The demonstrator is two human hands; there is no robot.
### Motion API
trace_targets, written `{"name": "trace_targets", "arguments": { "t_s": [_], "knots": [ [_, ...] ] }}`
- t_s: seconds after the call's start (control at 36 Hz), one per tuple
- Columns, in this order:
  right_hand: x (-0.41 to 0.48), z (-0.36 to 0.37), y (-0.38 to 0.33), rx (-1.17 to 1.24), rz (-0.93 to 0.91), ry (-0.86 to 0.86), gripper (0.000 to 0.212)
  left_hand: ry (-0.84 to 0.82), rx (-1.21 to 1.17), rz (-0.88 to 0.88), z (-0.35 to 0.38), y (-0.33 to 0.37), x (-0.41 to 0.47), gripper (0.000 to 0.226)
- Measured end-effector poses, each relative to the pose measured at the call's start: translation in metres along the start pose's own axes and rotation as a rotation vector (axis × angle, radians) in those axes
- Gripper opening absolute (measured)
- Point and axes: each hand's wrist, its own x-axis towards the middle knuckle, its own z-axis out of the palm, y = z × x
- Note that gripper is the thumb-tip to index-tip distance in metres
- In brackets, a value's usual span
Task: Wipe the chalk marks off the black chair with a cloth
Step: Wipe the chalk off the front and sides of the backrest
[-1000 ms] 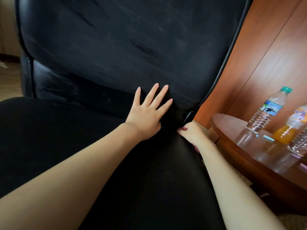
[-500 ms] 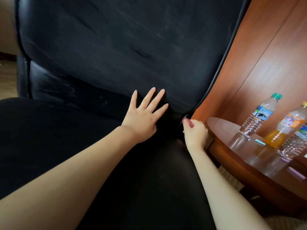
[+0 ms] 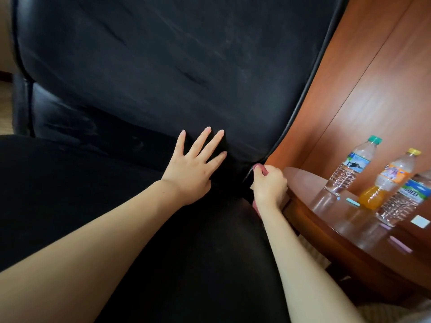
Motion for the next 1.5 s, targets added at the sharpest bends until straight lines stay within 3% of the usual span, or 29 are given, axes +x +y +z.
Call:
{"name": "trace_targets", "arguments": {
  "t_s": [0.08,0.22,0.5,0.61,0.69,0.83,0.97,1.11,1.39,1.5],
  "knots": [
    [0.000,0.001,0.003,0.070,0.009,-0.013,0.034,-0.001,-0.002,0.006,-0.001,-0.001,0.000,0.069],
    [-0.005,-0.002,0.000,-0.030,0.075,-0.332,0.029,-0.002,-0.001,0.001,-0.001,0.000,0.000,0.068],
    [-0.006,0.005,0.001,-0.071,-0.022,-0.165,0.027,-0.008,-0.010,-0.009,-0.002,0.001,0.000,0.067],
    [0.004,0.003,-0.001,-0.013,0.007,-0.015,0.036,-0.008,-0.021,-0.014,-0.002,0.000,0.000,0.067],
    [0.012,0.000,-0.001,0.083,0.126,-0.038,0.029,-0.010,-0.021,-0.014,-0.002,0.000,0.000,0.067],
    [-0.001,0.009,0.007,0.152,0.084,-0.149,0.029,-0.007,-0.023,-0.015,-0.001,0.000,0.000,0.068],
    [-0.001,0.011,0.011,0.226,-0.017,-0.003,0.032,-0.007,-0.022,-0.011,-0.001,0.000,0.000,0.067],
    [-0.001,0.013,0.003,0.231,0.030,-0.100,0.033,-0.007,-0.018,-0.014,-0.002,0.000,0.000,0.066],
    [-0.003,0.007,-0.003,0.471,0.427,-0.315,0.029,-0.014,-0.016,-0.008,-0.002,-0.001,0.000,0.065],
    [-0.007,0.007,0.002,0.503,0.401,-0.334,0.028,-0.006,-0.020,-0.007,-0.001,-0.001,-0.001,0.065]
  ]
}}
